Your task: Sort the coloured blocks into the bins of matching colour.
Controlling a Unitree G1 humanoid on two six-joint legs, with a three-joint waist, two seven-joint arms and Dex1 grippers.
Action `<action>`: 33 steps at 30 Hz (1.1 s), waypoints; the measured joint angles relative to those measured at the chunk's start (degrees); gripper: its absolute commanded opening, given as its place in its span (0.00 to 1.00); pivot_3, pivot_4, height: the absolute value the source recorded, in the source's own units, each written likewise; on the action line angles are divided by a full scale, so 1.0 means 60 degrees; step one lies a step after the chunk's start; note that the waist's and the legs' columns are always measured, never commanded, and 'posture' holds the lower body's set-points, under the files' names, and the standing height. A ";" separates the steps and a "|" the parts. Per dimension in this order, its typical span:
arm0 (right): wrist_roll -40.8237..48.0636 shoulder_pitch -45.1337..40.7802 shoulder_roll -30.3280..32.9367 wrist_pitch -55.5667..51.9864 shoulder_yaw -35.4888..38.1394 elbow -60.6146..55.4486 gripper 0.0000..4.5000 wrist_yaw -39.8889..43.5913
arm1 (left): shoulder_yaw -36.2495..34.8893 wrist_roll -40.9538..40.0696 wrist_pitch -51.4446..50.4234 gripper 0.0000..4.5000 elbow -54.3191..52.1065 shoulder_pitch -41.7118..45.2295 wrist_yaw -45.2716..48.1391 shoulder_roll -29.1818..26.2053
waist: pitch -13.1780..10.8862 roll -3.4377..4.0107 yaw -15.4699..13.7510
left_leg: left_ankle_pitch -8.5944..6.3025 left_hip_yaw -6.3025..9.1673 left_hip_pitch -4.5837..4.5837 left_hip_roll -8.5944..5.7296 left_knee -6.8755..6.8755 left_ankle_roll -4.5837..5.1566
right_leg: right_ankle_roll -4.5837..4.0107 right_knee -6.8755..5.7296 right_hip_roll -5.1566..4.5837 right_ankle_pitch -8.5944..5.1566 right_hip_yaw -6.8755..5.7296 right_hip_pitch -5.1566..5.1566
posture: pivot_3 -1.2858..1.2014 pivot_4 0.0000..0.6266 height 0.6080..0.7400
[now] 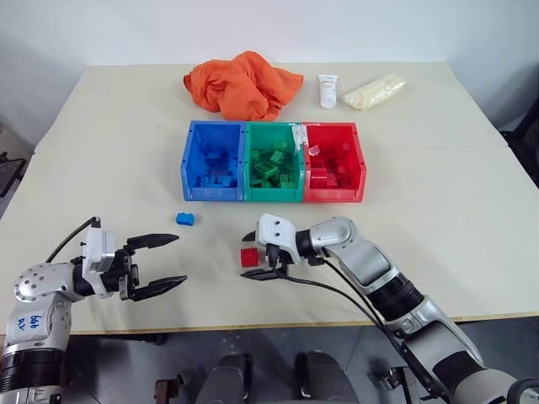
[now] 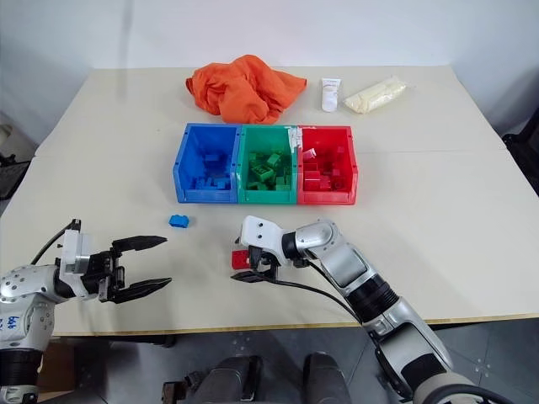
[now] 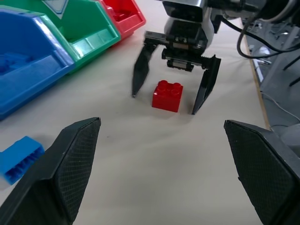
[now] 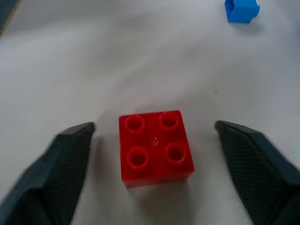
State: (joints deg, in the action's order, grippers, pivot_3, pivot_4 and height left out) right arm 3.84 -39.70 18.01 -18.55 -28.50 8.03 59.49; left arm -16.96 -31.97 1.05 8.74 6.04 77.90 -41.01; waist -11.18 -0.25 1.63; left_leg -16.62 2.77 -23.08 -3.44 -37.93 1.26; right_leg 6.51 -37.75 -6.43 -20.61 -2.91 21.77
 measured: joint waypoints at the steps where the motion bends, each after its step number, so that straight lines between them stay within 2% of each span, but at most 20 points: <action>1: -0.0004 0.0001 -0.0002 0.0042 0.0000 0.0000 0.63 0.0007 | -0.0004 -0.0022 -0.0010 1.00 -0.0090 -0.0020 -0.0052 0.0005 | 0.0000 0.0000 0.0000 | 0.0000 0.0000 0.0000 0.0000 0.0000 0.0000 | 0.0000 0.0001 0.0000 0.0000 0.0000 0.0000 | 0.52 0.24 1.00; 5: -0.0009 0.0004 0.0009 0.0168 0.0021 -0.0020 0.33 0.0024 | -0.0011 -0.0038 -0.0022 1.00 -0.0238 -0.0055 -0.0111 0.0011 | 0.0000 0.0000 -0.0001 | 0.0000 -0.0001 0.0000 0.0000 0.0001 -0.0001 | 0.0000 0.0001 0.0000 0.0000 0.0001 0.0000 | 0.52 0.24 1.00; 12: 0.0351 0.0106 0.0029 -0.0383 0.0840 -0.0765 0.33 -0.0294 | 0.0007 -0.0037 -0.0022 1.00 -0.0199 0.0063 -0.0135 0.0091 | 0.0000 0.0000 -0.0007 | -0.0001 -0.0001 0.0000 0.0000 0.0002 -0.0001 | 0.0000 0.0002 0.0000 0.0000 0.0001 -0.0001 | 0.52 0.24 1.00; 16: 0.1026 -0.0010 0.0242 -0.1360 0.2182 -0.1487 0.33 -0.0818 | 0.0009 -0.0036 -0.0022 1.00 -0.0176 0.0168 -0.0185 0.0115 | 0.0000 0.0000 -0.0029 | -0.0001 0.0000 -0.0001 -0.0002 0.0002 -0.0001 | 0.0000 0.0005 -0.0002 0.0000 0.0002 -0.0005 | 0.52 0.24 1.00; 20: 0.1299 -0.0749 0.0758 -0.1938 0.3499 -0.1344 0.33 -0.1486 | 0.0009 -0.0029 -0.0003 1.00 -0.0066 0.0293 -0.0261 0.0149 | 0.0000 0.0000 -0.0019 | -0.0001 -0.0001 0.0000 -0.0001 0.0006 -0.0001 | 0.0000 0.0007 -0.0002 0.0000 0.0002 -0.0004 | 0.52 0.24 1.00; 24: 0.1043 -0.2065 0.1044 -0.1637 0.4348 0.0455 0.33 -0.2462 | 0.0133 0.0051 0.0042 1.00 0.0144 0.0527 -0.0362 0.0341 | 0.0000 0.0000 0.0024 | -0.0001 -0.0020 0.0002 0.0001 0.0016 -0.0002 | 0.0000 0.0003 -0.0001 0.0000 0.0007 0.0011 | 0.52 0.24 1.00; 31: 0.0089 -0.3998 0.0814 0.0310 0.4471 0.5186 0.33 -0.4170 | 0.0387 0.0174 0.0191 1.00 0.0622 0.1135 -0.0358 0.0422 | -0.0001 0.0001 0.0096 | 0.0002 -0.0040 -0.0002 0.0002 0.0031 -0.0004 | 0.0000 -0.0009 -0.0001 0.0000 0.0007 0.0035 | 0.52 0.24 1.00; 33: 0.0010 -0.4271 0.0726 0.0659 0.4508 0.5846 0.50 -0.4397 | 0.0398 0.0185 0.0268 1.00 0.0683 0.1211 -0.0344 0.0431 | -0.0001 0.0001 0.0125 | 0.0002 -0.0037 -0.0003 0.0003 0.0035 -0.0005 | 0.0000 -0.0009 -0.0001 0.0000 0.0004 0.0035 | 0.52 0.24 1.00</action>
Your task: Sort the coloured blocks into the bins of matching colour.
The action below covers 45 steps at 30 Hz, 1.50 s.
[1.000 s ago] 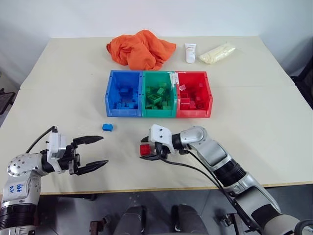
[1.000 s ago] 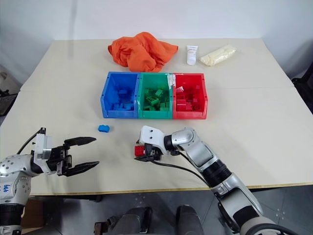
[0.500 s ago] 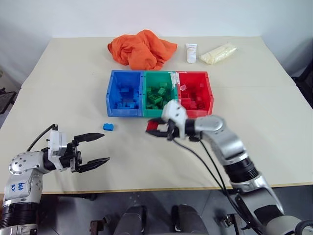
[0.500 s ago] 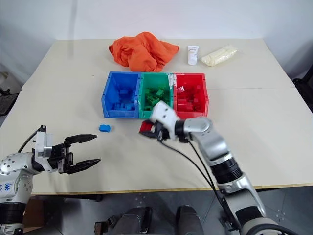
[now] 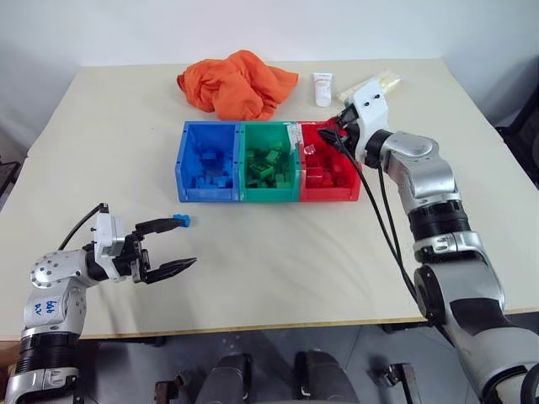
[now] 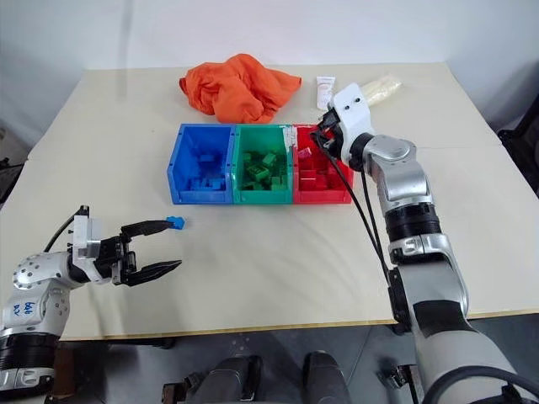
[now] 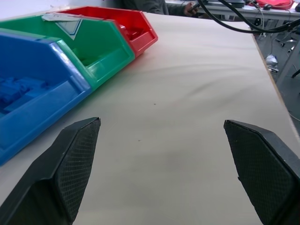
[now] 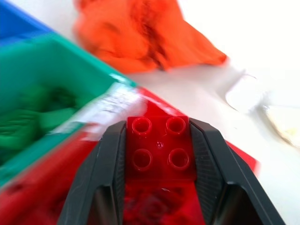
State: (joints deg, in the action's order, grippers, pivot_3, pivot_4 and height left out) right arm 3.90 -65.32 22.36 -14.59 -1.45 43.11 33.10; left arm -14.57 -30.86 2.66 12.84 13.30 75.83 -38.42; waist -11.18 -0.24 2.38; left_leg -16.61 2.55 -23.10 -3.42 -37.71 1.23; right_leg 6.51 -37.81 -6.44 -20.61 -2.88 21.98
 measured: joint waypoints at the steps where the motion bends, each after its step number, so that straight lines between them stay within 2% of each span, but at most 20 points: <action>1: -0.0002 -0.0105 -0.0034 0.0190 0.0001 0.0274 0.57 -0.0051 | 0.0001 0.0002 0.0016 1.00 0.0065 0.0029 0.0005 0.0000 | 0.0000 0.0000 0.0028 | 0.0000 0.0000 0.0000 0.0000 0.0001 0.0000 | 0.0000 -0.0001 0.0000 0.0000 -0.0001 0.0000 | 0.52 0.24 1.00; 6: 0.0001 -0.0140 -0.0040 0.0474 -0.0007 0.0429 0.94 0.0217 | 0.0004 0.0002 0.0078 1.00 0.0191 0.0048 0.0080 0.0002 | 0.0000 0.0000 0.0117 | 0.0000 0.0002 -0.0001 0.0002 0.0002 0.0000 | 0.0000 -0.0001 0.0000 0.0000 -0.0001 -0.0001 | 0.52 0.24 1.00; 7: 0.0003 -0.0126 -0.0031 0.0476 -0.0008 0.0387 0.99 0.0286 | 0.0004 0.0002 0.0084 1.00 0.0190 0.0048 0.0089 0.0002 | 0.0000 0.0000 0.0117 | 0.0000 0.0002 -0.0001 0.0002 0.0002 0.0000 | 0.0000 -0.0001 0.0000 0.0000 0.0000 -0.0001 | 0.52 0.24 1.00; 13: 0.0247 0.0921 0.0742 0.0248 -0.0052 -0.1494 0.99 0.1736 | 0.0035 0.0001 0.0089 1.00 0.0218 0.0203 0.0080 0.0031 | 0.0000 0.0000 0.0014 | 0.0000 0.0008 -0.0005 0.0000 -0.0014 0.0000 | 0.0000 0.0002 -0.0001 0.0000 0.0002 -0.0007 | 0.52 0.24 1.00; 20: 0.1389 0.2986 0.2258 -0.0158 -0.0045 -0.4569 0.99 0.4384 | -0.0019 0.0078 0.0143 1.00 0.0157 0.0150 -0.0371 0.0087 | 0.0000 0.0000 -0.0136 | -0.0001 0.0002 -0.0007 0.0002 -0.0017 0.0002 | 0.0000 0.0007 -0.0001 0.0000 0.0003 -0.0010 | 0.52 0.24 1.00; 23: 0.2132 0.4111 0.3154 -0.0163 0.0029 -0.5409 0.99 0.5964 | -0.0111 0.0300 0.0156 1.00 -0.0117 -0.0130 -0.1021 0.0085 | 0.0000 0.0000 -0.0155 | -0.0004 0.0002 -0.0008 0.0001 -0.0021 0.0007 | 0.0000 0.0022 -0.0002 0.0000 0.0002 -0.0023 | 0.52 0.24 1.00; 26: 0.2971 0.5133 0.3917 -0.0327 0.0173 -0.5836 0.99 0.7455 | -0.0318 0.0657 -0.0234 1.00 -0.0733 -0.0535 -0.2363 0.0082 | -0.0001 -0.0001 -0.0175 | -0.0005 0.0008 -0.0003 0.0004 -0.0031 0.0010 | 0.0000 0.0052 -0.0002 0.0000 -0.0001 -0.0056 | 0.52 0.24 1.00; 28: 0.3176 0.5403 0.4171 -0.0328 0.0240 -0.5846 0.99 0.8006 | -0.0449 0.0870 -0.0428 1.00 -0.1259 -0.0901 -0.3136 0.0092 | -0.0001 -0.0001 -0.0154 | -0.0004 0.0006 -0.0002 0.0007 -0.0030 0.0011 | 0.0000 0.0065 -0.0002 0.0000 0.0002 -0.0061 | 0.52 0.24 1.00; 32: 0.3257 0.5547 0.4422 -0.0210 0.0287 -0.5585 0.99 0.8572 | -0.0657 0.1090 -0.1107 1.00 -0.2342 -0.1710 -0.4445 0.0198 | -0.0001 0.0001 -0.0133 | -0.0005 0.0003 0.0006 0.0019 -0.0024 0.0008 | 0.0000 0.0066 0.0003 0.0000 0.0002 -0.0063 | 0.52 0.24 1.00; 37: 0.2838 0.5328 0.4467 0.0325 -0.0016 -0.4635 0.99 0.8853 | -0.1454 0.0992 -0.2692 1.00 -0.4488 -0.3815 -0.5728 0.0218 | -0.0002 0.0002 -0.0154 | -0.0012 0.0000 0.0004 0.0017 -0.0019 0.0014 | 0.0000 0.0106 -0.0001 0.0000 0.0016 -0.0066 | 0.52 0.24 1.00; 42: 0.2778 0.4597 0.4226 0.0357 -0.0204 -0.4268 0.99 0.8893 | -0.3035 0.0525 -0.3899 1.00 -0.6447 -0.6220 -0.6274 0.0381 | -0.0005 0.0007 -0.0187 | -0.0013 0.0001 0.0003 0.0020 -0.0022 0.0012 | -0.0004 0.0157 -0.0002 -0.0002 0.0013 -0.0078 | 0.52 0.24 1.00; 45: 0.2785 0.4551 0.4177 0.0356 -0.0283 -0.4242 0.99 0.8953 | -0.3787 0.0338 -0.4155 1.00 -0.6969 -0.6805 -0.6463 0.0585 | -0.0005 0.0007 -0.0330 | -0.0013 0.0001 0.0002 0.0020 -0.0027 0.0012 | -0.0006 0.0173 -0.0002 -0.0003 0.0012 -0.0086 | 0.52 0.24 1.00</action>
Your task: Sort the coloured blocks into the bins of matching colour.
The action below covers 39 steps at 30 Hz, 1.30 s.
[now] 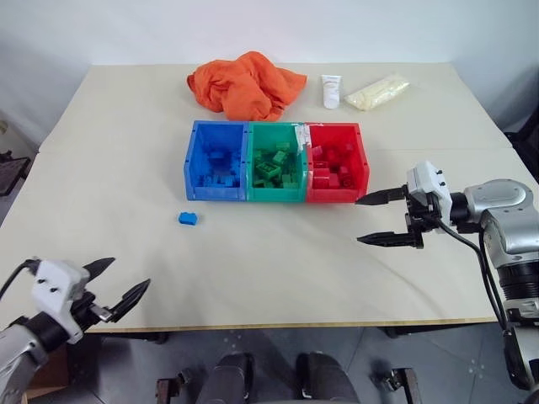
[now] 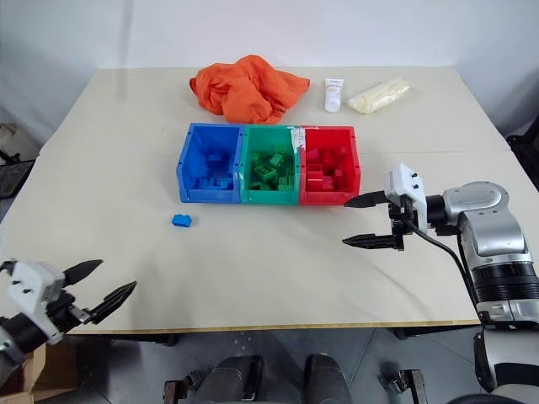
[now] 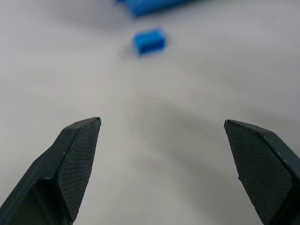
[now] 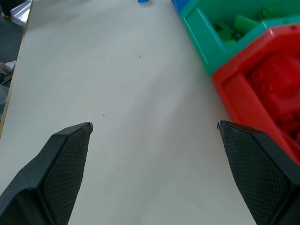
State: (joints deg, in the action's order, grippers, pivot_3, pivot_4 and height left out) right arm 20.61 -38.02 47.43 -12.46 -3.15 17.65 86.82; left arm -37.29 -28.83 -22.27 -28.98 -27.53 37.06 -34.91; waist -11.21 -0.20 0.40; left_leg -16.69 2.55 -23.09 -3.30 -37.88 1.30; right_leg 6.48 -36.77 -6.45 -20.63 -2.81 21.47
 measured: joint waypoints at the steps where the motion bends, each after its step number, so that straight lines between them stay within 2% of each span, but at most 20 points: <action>1: 0.0006 -0.0006 -0.0017 -0.0004 -0.0085 0.0006 0.99 0.0016 | -0.0239 -0.0071 -0.0101 1.00 -0.0154 -0.0089 -0.0058 0.0038 | 0.0000 0.0000 -0.0076 | -0.0001 0.0001 0.0000 -0.0001 -0.0002 0.0001 | 0.0000 0.0015 -0.0001 0.0000 0.0000 -0.0008 | 0.52 0.24 1.00; 4: 0.0027 -0.0106 -0.0085 -0.0003 -0.0155 0.0013 0.99 0.0043 | -0.0778 -0.0211 -0.0459 1.00 -0.0482 -0.0423 -0.0103 -0.0021 | -0.0001 0.0002 -0.0125 | -0.0004 0.0001 -0.0004 -0.0004 -0.0003 0.0007 | 0.0000 0.0041 -0.0003 0.0000 0.0000 -0.0016 | 0.52 0.24 1.00; 7: 0.0048 -0.0145 -0.0087 -0.0004 -0.0154 0.0009 0.99 0.0046 | -0.0841 -0.0247 -0.0770 1.00 -0.0564 -0.0291 0.0017 -0.0385 | -0.0001 0.0002 -0.0162 | -0.0004 0.0003 -0.0004 -0.0003 -0.0002 0.0007 | 0.0000 0.0041 -0.0002 0.0000 -0.0004 -0.0018 | 0.52 0.24 1.00; 11: 0.0161 -0.0057 -0.0221 -0.0065 -0.0149 -0.0285 0.99 0.0007 | -0.0281 -0.0316 -0.1072 1.00 -0.0195 0.1305 0.0007 -0.1029 | -0.0003 0.0005 -0.0240 | -0.0003 0.0001 -0.0004 -0.0004 -0.0003 0.0006 | 0.0000 0.0034 0.0000 0.0000 -0.0004 -0.0014 | 0.52 0.24 1.00; 17: 0.0225 0.0136 -0.0270 -0.0222 -0.0129 -0.0549 0.99 -0.0100 | 0.0852 -0.0148 -0.1041 1.00 0.0535 0.2490 0.0101 -0.1103 | -0.0003 0.0005 -0.0146 | -0.0015 0.0000 -0.0005 -0.0006 0.0008 0.0006 | 0.0002 -0.0016 0.0000 0.0001 -0.0013 0.0007 | 0.52 0.24 1.00; 21: 0.0240 0.0219 -0.0363 -0.0264 -0.0090 -0.0829 0.99 -0.0240 | 0.2476 0.0561 -0.0616 1.00 0.2246 0.4665 0.0216 -0.1131 | -0.0005 0.0010 -0.0215 | -0.0003 0.0002 -0.0001 -0.0004 -0.0013 -0.0005 | 0.0001 -0.0023 0.0009 0.0001 -0.0024 0.0002 | 0.52 0.24 1.00; 31: 0.0273 0.0322 -0.0501 -0.0451 -0.0038 -0.1080 0.99 -0.0451 | 0.4786 0.1674 0.0723 1.00 0.5763 0.7398 0.1104 -0.0544 | -0.0004 0.0009 -0.0134 | -0.0004 0.0001 -0.0004 -0.0009 -0.0020 -0.0005 | 0.0003 -0.0087 0.0008 0.0002 -0.0031 0.0011 | 0.52 0.24 1.00; 39: 0.0362 0.0522 -0.0509 -0.0543 0.0067 -0.1321 0.99 -0.0607 | 0.5393 0.2302 0.1819 1.00 0.7872 0.8599 0.1670 -0.0285 | -0.0005 0.0008 -0.0065 | -0.0004 0.0002 -0.0003 -0.0009 -0.0027 -0.0005 | 0.0003 -0.0111 0.0008 0.0002 -0.0036 0.0019 | 0.52 0.24 1.00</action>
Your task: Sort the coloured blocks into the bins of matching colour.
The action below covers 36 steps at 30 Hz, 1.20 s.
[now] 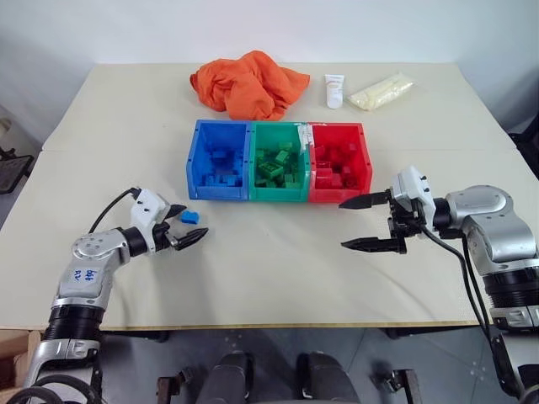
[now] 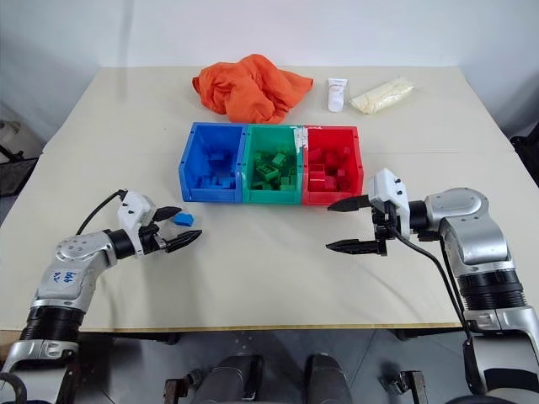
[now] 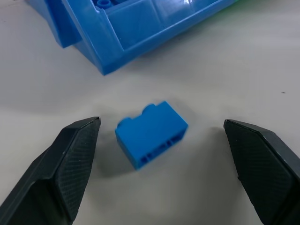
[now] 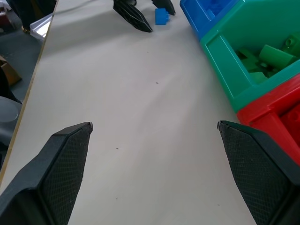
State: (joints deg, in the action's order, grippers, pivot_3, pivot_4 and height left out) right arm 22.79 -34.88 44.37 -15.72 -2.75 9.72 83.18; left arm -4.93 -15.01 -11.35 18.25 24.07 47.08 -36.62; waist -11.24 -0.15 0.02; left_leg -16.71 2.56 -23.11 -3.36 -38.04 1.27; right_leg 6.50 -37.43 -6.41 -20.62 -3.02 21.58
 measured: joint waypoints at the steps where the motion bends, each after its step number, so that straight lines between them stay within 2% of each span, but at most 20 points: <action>1: 0.0008 0.0019 0.0000 -0.0029 0.0017 -0.0048 0.99 -0.0027 | 0.0008 0.0062 0.0120 1.00 0.0191 0.0106 0.0020 0.0014 | 0.0000 0.0000 -0.0002 | 0.0000 0.0000 0.0000 0.0000 -0.0002 0.0000 | 0.0000 0.0000 0.0000 0.0000 -0.0001 0.0000 | 0.52 0.24 1.00; 2: 0.0016 0.0040 0.0000 -0.0060 0.0058 -0.0080 0.99 -0.0038 | 0.0025 0.0104 0.0244 1.00 0.0360 0.0184 0.0049 0.0035 | 0.0000 0.0000 -0.0001 | 0.0000 0.0000 0.0000 -0.0001 -0.0002 0.0000 | 0.0000 -0.0001 0.0000 0.0000 0.0000 0.0000 | 0.52 0.24 1.00; 5: 0.0018 0.0068 0.0000 -0.0101 0.0134 -0.0124 1.00 -0.0115 | 0.0084 0.0197 0.0484 0.86 0.0885 0.0539 0.0177 0.0146 | 0.0000 0.0000 -0.0003 | 0.0000 0.0000 0.0000 -0.0002 -0.0006 0.0000 | 0.0001 -0.0005 -0.0001 0.0000 -0.0001 0.0000 | 0.52 0.24 1.00; 12: 0.0018 0.0131 0.0000 -0.0105 0.0145 -0.0202 1.00 -0.0274 | 0.0174 0.0304 0.0733 0.39 0.1166 0.0738 0.0408 0.0226 | 0.0001 -0.0001 -0.0002 | 0.0000 0.0000 0.0000 -0.0005 -0.0008 0.0000 | 0.0002 -0.0008 -0.0003 0.0001 0.0001 0.0000 | 0.52 0.24 1.00; 13: 0.0018 0.0146 0.0000 -0.0105 0.0146 -0.0203 1.00 -0.0289 | 0.0174 0.0310 0.0759 0.37 0.1175 0.0739 0.0421 0.0226 | 0.0001 -0.0001 -0.0002 | 0.0000 0.0001 0.0000 -0.0005 -0.0008 0.0000 | 0.0002 -0.0008 -0.0003 0.0001 0.0000 0.0000 | 0.52 0.24 1.00; 20: 0.0021 0.0296 0.0000 -0.0103 0.0161 -0.0226 1.00 -0.0396 | 0.0176 0.0313 0.0671 0.37 0.1095 0.0737 0.0688 0.0088 | 0.0001 -0.0001 0.0001 | 0.0000 0.0001 -0.0001 -0.0005 -0.0008 0.0000 | 0.0002 -0.0007 -0.0003 0.0001 0.0001 0.0000 | 0.52 0.24 1.00; 25: 0.0076 0.0377 0.0000 -0.0103 0.0250 -0.0341 1.00 -0.0510 | 0.0174 0.0136 0.0177 0.37 0.0008 0.0997 0.0818 0.0054 | 0.0000 -0.0001 -0.0028 | 0.0000 0.0005 -0.0004 -0.0005 -0.0013 0.0000 | 0.0002 -0.0007 -0.0003 0.0001 0.0002 0.0000 | 0.52 0.24 1.00; 31: 0.0215 0.0766 0.0008 -0.0121 0.0480 -0.0793 1.00 -0.0713 | 0.0133 0.0116 -0.0391 0.37 -0.0073 0.3082 0.0034 0.0623 | 0.0000 -0.0005 -0.0153 | 0.0000 0.0001 -0.0010 -0.0015 -0.0021 0.0002 | 0.0013 -0.0009 -0.0002 0.0006 -0.0001 -0.0001 | 0.52 0.24 1.00; 36: 0.0309 0.1163 -0.0001 -0.0205 0.0602 -0.1227 1.00 -0.0999 | 0.0280 0.0475 -0.0220 0.37 0.2020 0.4720 -0.0607 0.1319 | -0.0002 -0.0009 -0.0170 | 0.0000 -0.0008 -0.0010 -0.0012 -0.0022 0.0002 | 0.0014 -0.0012 0.0011 0.0006 -0.0034 0.0003 | 0.52 0.24 1.00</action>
State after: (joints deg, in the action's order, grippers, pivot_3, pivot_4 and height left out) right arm 24.64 -27.91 44.36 -16.95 0.87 2.36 77.18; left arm -3.25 -12.16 -12.67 30.37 52.39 43.43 -28.70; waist -11.25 -0.21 -1.00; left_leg -16.71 2.51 -23.17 -3.43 -38.17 1.29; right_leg 6.58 -37.51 -6.34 -20.58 -3.23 21.60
